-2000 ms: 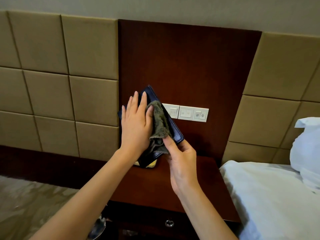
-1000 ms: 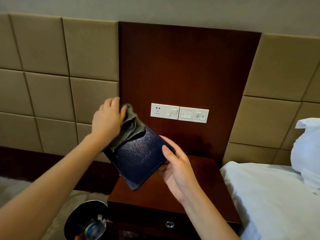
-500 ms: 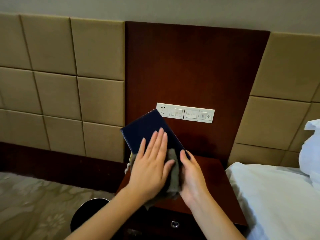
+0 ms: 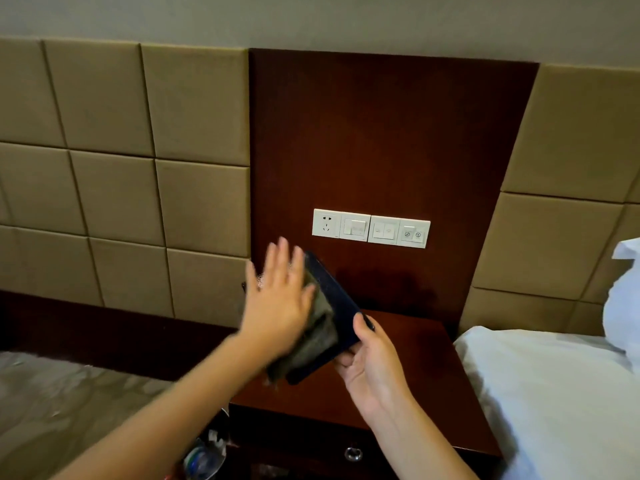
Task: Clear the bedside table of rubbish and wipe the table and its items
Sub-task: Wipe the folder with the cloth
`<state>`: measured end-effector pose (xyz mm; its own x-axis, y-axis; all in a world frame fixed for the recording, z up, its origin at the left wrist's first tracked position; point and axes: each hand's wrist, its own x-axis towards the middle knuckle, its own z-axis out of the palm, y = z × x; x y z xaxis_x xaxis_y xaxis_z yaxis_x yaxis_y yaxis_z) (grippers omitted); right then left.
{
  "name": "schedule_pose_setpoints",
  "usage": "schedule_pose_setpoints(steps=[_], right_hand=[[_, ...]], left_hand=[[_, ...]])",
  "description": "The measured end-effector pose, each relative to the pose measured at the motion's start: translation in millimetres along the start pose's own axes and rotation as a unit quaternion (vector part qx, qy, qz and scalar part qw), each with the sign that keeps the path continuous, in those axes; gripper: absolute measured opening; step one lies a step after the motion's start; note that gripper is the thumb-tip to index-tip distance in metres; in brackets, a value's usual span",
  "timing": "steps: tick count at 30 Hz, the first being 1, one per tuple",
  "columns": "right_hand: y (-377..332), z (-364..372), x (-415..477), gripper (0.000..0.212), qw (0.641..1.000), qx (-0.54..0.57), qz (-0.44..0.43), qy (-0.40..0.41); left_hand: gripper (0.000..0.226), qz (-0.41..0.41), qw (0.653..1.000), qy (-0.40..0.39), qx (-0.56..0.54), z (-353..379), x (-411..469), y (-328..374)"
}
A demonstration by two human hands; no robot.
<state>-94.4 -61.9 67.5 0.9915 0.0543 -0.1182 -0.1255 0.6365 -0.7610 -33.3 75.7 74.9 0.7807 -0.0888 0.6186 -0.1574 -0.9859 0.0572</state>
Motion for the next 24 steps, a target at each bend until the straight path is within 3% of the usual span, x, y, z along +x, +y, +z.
schedule_pose_setpoints(steps=[3, 6, 9, 11, 15, 18, 21, 24], right_hand=[[8, -6, 3, 0.027, 0.999, -0.014, 0.021, 0.034], [8, -14, 3, 0.032, 0.999, -0.021, 0.014, 0.047], [0, -17, 2, 0.025, 0.999, -0.039, -0.017, 0.026], [-5, -16, -4, 0.021, 0.997, -0.067, -0.03, -0.002], [-5, -20, -15, 0.019, 0.989, -0.124, -0.079, -0.031], [-2, -19, -17, 0.019, 0.982, -0.148, -0.105, -0.048], [-1, -13, -14, 0.017, 0.976, -0.171, -0.117, -0.06], [3, -15, -6, 0.022, 0.978, -0.182, -0.098, -0.014]], left_hand=[[0.059, 0.133, 0.991, 0.001, -0.01, 16, -42, 41], [0.054, 0.133, 0.99, -0.027, -0.036, 22, -45, 51], [0.06, 0.073, 0.993, -0.043, -0.077, 17, -9, 42], [0.059, -0.019, 0.991, -0.064, -0.119, 14, 24, 24], [0.063, -0.166, 0.964, -0.098, -0.182, 7, 60, -23], [0.065, -0.221, 0.947, -0.119, -0.199, 6, 61, -32], [0.06, -0.175, 0.957, -0.132, -0.188, 4, 49, -1], [0.055, -0.046, 0.97, -0.172, -0.168, 3, 23, 47]])
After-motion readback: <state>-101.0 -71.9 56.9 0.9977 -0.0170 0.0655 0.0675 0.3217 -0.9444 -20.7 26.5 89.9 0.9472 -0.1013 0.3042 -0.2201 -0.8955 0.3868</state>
